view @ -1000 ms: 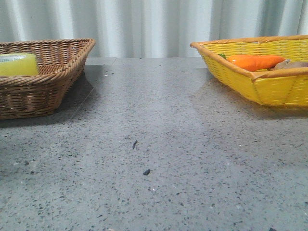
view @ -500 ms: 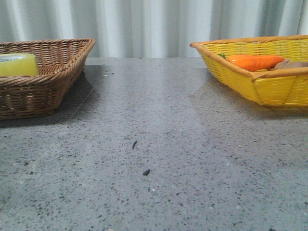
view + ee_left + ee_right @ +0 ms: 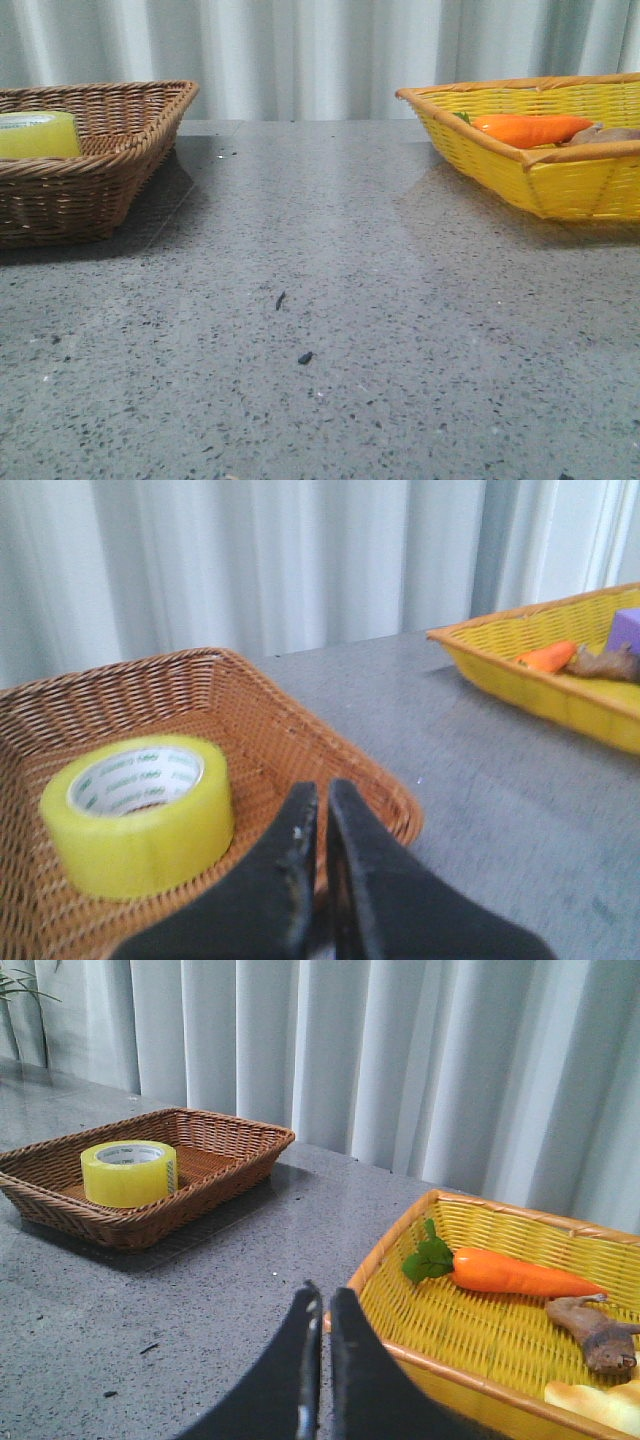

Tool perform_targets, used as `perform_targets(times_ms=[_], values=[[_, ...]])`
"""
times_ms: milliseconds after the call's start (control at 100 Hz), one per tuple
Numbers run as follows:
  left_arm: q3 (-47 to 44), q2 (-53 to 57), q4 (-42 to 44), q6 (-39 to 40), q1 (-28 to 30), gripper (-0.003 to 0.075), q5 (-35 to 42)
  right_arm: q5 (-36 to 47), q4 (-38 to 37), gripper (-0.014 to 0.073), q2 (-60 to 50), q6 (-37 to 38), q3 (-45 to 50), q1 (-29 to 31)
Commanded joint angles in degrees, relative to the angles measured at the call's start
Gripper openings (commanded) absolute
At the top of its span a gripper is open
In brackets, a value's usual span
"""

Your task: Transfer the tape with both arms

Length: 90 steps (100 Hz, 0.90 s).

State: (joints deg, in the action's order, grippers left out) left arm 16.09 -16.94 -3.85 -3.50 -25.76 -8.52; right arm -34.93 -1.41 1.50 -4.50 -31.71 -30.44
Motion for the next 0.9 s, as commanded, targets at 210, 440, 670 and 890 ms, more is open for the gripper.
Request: perform_targets(times_ms=[210, 440, 670, 890], values=[[-15.92, 19.00, 0.79, 2.44, 10.58, -0.0020, 0.98, 4.43, -0.75, -0.0051, 0.75, -0.34, -1.14, 0.28], [-16.78, 18.10, -0.31, 5.79, 17.69, -0.0020, -7.33, 4.05, -0.75, -0.0051, 0.75, -0.34, -1.14, 0.28], [-16.78, 18.10, -0.45, 5.79, 20.20, -0.0020, -7.45, 4.05, -0.75, -0.0051, 0.75, -0.34, -1.14, 0.28], [-16.78, 18.10, -0.45, 5.79, 20.20, -0.0020, -7.45, 4.05, -0.75, -0.0051, 0.75, -0.34, -1.14, 0.28]])
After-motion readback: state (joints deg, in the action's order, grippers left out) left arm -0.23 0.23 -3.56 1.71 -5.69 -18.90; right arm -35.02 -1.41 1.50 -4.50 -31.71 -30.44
